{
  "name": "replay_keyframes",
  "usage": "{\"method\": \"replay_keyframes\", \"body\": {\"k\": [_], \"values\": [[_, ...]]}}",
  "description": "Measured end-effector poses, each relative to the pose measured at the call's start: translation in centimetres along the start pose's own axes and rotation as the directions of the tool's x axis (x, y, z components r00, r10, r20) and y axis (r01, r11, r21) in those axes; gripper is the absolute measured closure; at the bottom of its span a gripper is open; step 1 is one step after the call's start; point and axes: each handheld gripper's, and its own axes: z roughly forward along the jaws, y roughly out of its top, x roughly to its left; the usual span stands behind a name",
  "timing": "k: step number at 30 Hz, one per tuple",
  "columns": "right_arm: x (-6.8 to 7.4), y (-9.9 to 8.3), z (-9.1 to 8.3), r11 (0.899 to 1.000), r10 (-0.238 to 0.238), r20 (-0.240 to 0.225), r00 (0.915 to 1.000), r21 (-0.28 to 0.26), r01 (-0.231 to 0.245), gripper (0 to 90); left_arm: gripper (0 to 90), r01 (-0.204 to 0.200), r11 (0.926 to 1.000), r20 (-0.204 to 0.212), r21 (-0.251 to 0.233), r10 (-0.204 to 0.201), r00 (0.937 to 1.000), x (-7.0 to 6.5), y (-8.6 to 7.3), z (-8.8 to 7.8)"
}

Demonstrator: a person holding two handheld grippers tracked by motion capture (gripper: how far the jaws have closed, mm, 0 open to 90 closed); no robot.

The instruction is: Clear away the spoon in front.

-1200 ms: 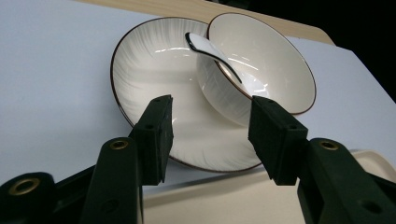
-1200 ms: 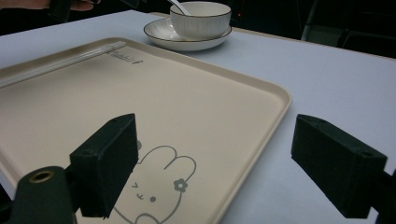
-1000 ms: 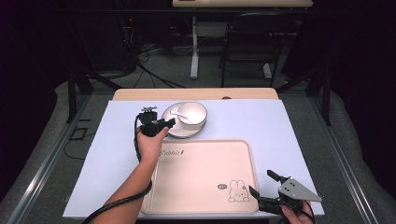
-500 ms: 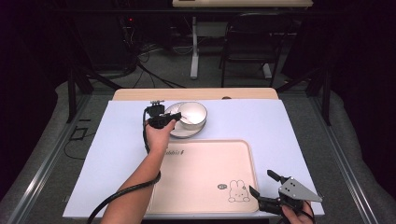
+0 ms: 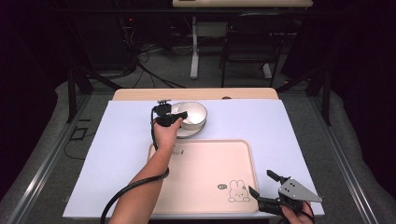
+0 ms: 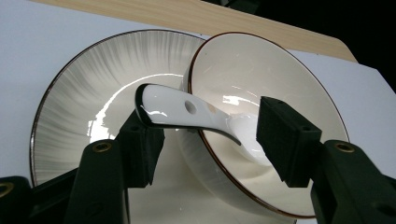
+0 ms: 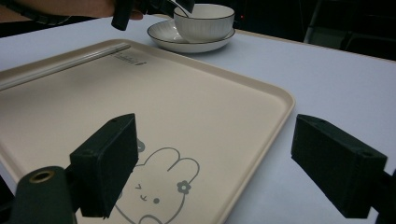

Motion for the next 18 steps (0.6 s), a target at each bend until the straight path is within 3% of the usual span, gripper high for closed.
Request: {"method": "replay_keyframes", "body": {"k": [12,18], "values": [[-0.02,0.01,0.01,1.0,-0.001,-0.002,1.0,0.0,0.001,14.3,43.7,-0.007,1.0,-0.042,0.002,0.007,0.9991,0.27,0.08,0.78],[-0.04,0.02,0.0,1.0,-0.002,-0.002,1.0,-0.001,0.002,14.3,47.8,-0.008,1.0,-0.032,-0.002,0.008,0.9995,0.31,0.17,0.71]]}}
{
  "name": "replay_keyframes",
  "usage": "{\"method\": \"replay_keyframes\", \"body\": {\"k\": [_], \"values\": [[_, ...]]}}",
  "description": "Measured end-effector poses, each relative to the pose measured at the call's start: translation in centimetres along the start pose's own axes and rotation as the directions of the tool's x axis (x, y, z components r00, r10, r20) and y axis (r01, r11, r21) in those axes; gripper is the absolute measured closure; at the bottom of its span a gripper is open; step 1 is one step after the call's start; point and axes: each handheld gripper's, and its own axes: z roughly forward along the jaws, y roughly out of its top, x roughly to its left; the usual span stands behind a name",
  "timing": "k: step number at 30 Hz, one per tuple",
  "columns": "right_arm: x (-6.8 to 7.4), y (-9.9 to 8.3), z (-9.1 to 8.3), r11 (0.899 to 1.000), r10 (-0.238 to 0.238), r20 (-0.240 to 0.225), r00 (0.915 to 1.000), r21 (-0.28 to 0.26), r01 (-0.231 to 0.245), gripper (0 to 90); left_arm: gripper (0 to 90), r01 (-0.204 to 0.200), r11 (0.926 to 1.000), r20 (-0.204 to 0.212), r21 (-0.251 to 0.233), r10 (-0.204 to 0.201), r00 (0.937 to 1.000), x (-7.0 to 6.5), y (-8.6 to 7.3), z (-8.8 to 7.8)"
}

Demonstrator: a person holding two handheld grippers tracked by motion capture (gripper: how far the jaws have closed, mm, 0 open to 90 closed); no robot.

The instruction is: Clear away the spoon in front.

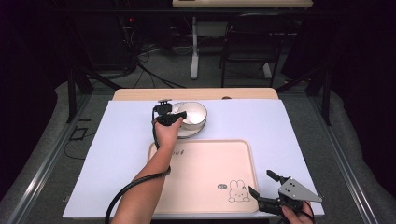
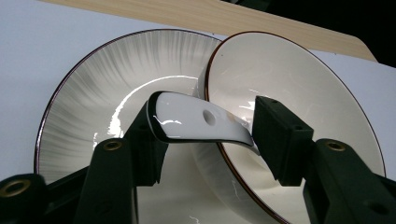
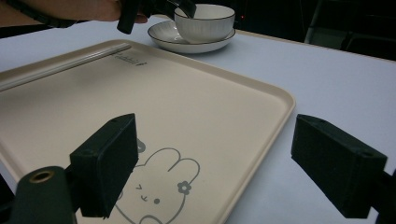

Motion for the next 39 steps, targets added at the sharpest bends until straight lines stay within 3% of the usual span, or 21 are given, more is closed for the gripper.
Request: {"method": "replay_keyframes", "body": {"k": [11,24,39], "values": [[0.0,0.0,0.0,1.0,-0.001,-0.001,1.0,0.0,0.001,14.3,60.6,-0.049,0.9988,-0.003,0.003,0.049,0.9988,-0.3,0.2,0.0],[0.0,0.0,0.0,1.0,-0.002,-0.004,1.0,0.001,0.002,14.3,70.3,-0.046,0.9985,-0.007,-0.03,0.046,0.9989,0.0,0.4,-0.5],[0.1,0.0,0.0,1.0,-0.002,-0.006,1.0,0.001,0.002,14.3,81.6,-0.079,0.9943,-0.007,-0.072,0.079,0.9969,0.1,1.0,-1.6]]}}
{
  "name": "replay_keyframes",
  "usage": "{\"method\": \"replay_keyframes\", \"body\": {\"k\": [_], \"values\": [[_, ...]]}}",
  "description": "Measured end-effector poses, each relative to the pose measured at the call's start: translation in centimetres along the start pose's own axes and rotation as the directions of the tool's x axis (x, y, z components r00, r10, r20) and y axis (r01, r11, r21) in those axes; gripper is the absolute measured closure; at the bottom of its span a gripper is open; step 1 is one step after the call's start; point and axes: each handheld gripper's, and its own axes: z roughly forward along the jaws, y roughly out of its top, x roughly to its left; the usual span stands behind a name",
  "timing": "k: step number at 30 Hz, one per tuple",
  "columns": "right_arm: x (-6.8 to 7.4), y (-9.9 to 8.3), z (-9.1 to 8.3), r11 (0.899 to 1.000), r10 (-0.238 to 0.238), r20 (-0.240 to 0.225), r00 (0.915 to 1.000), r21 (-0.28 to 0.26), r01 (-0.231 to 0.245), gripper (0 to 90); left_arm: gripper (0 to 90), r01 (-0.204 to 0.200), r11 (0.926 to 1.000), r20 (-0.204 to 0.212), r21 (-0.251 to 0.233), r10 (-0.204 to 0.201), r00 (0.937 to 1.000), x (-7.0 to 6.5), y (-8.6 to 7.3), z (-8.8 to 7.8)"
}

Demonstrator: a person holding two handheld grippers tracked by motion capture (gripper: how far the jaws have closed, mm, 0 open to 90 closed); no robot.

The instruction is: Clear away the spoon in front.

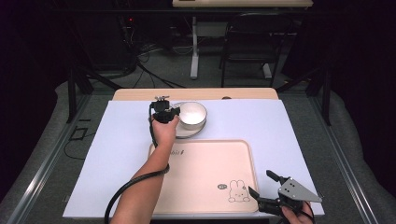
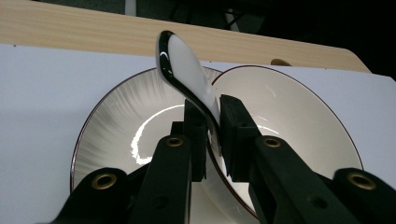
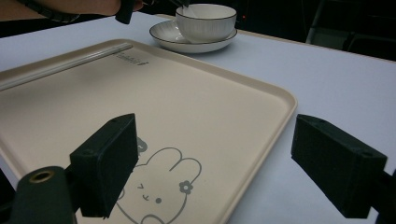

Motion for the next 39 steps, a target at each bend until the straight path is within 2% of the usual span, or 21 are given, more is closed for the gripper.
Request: {"method": "replay_keyframes", "body": {"k": [5,6,9,15,39], "values": [[0.0,0.0,0.0,1.0,0.0,-0.001,1.0,0.0,0.0,14.3,82.5,-0.006,1.0,-0.001,-0.004,0.006,1.0,-0.1,0.3,-0.2],[0.0,0.0,0.0,1.0,-0.003,0.0,1.0,0.0,0.003,14.3,84.2,0.0,1.0,0.015,-0.005,0.0,0.9999,-0.2,0.4,-0.3],[0.0,0.0,0.0,1.0,-0.003,-0.001,1.0,0.0,0.003,14.3,84.9,-0.02,0.9997,0.004,-0.011,0.02,0.9998,-0.5,0.6,-0.5],[0.0,0.0,0.0,1.0,-0.003,-0.001,1.0,-0.001,0.003,14.3,85.0,-0.018,0.9998,0.008,-0.012,0.018,0.9998,-0.5,1.0,-0.9],[-0.1,0.0,0.0,1.0,0.003,0.001,1.0,0.001,-0.003,14.3,84.9,-0.053,0.9984,0.051,-0.018,0.054,0.9972,-1.2,3.1,-3.9]]}}
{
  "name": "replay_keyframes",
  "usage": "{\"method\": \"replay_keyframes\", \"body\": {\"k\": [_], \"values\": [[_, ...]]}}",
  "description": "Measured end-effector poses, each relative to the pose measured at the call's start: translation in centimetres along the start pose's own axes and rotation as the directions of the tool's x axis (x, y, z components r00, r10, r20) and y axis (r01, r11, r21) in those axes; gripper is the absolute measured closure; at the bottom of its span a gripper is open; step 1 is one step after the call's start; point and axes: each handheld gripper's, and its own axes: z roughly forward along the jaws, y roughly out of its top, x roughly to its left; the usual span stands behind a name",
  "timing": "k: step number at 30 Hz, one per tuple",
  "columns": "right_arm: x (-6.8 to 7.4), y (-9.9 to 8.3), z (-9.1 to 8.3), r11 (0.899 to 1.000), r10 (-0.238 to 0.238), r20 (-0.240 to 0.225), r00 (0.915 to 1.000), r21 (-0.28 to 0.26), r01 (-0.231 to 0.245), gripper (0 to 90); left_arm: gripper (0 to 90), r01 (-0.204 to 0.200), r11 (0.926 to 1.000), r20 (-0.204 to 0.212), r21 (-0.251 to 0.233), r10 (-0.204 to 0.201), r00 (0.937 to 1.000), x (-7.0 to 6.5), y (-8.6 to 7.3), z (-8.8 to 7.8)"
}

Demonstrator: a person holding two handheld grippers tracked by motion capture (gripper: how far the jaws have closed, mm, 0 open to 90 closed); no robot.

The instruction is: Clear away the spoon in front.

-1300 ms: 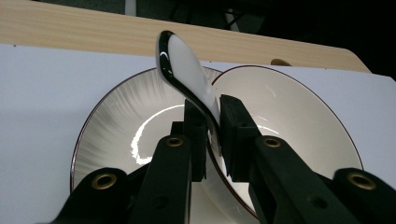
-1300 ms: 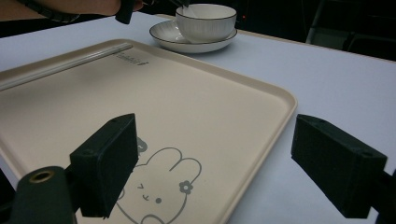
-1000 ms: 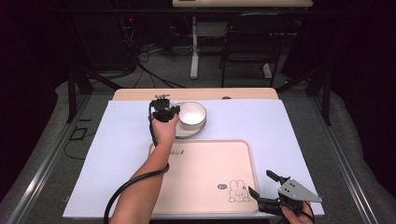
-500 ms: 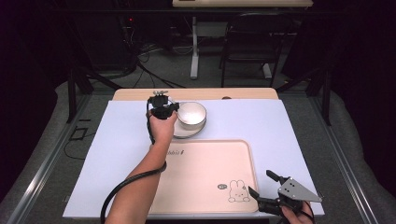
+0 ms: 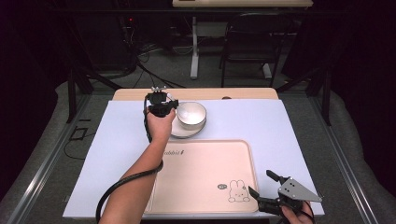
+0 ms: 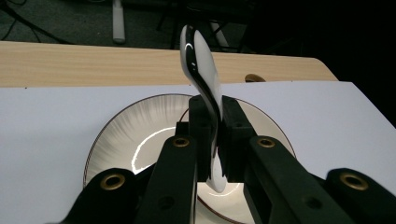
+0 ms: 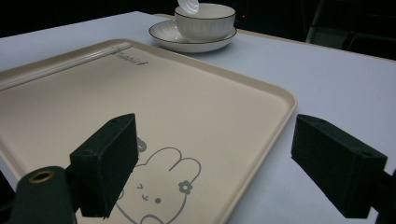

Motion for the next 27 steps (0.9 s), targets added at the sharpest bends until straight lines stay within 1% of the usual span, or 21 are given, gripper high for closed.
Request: {"method": "replay_keyframes", "body": {"k": [7,12,14,15,20,22,26,27], "values": [[0.0,0.0,0.0,1.0,-0.001,0.0,1.0,0.001,0.001,14.3,84.9,-0.013,0.9999,0.003,-0.005,0.013,0.9999,-0.1,0.4,-0.8],[0.0,0.0,0.0,1.0,0.0,0.0,1.0,0.0,0.0,14.3,84.9,-0.011,0.9999,0.008,-0.006,0.011,0.9999,-0.2,0.5,-1.1],[0.0,0.0,0.0,1.0,-0.002,0.001,1.0,0.001,0.002,14.3,84.9,-0.008,1.0,0.017,-0.004,0.008,0.9998,-0.3,0.4,-1.3],[0.0,0.0,0.0,1.0,-0.001,0.001,1.0,0.001,0.001,14.3,85.0,-0.016,0.9999,0.029,-0.001,0.017,0.9994,-0.5,0.3,-1.6],[0.0,0.0,0.0,1.0,-0.003,0.001,1.0,0.001,0.003,14.3,85.0,-0.034,0.9994,0.047,0.003,0.034,0.9983,-0.7,0.0,-2.1],[0.0,0.0,0.0,1.0,-0.003,0.002,1.0,0.002,0.003,14.3,85.0,-0.042,0.9991,0.059,0.004,0.041,0.9974,-0.8,-0.2,-2.4],[0.0,0.0,0.0,1.0,-0.005,0.001,1.0,0.002,0.005,14.3,85.0,-0.065,0.9976,0.075,0.024,0.063,0.9952,-0.8,-0.6,-3.0],[0.0,0.0,0.0,1.0,-0.007,0.002,1.0,0.002,0.007,14.3,85.0,-0.073,0.9969,0.087,0.028,0.07,0.9937,-0.8,-0.9,-3.3]]}}
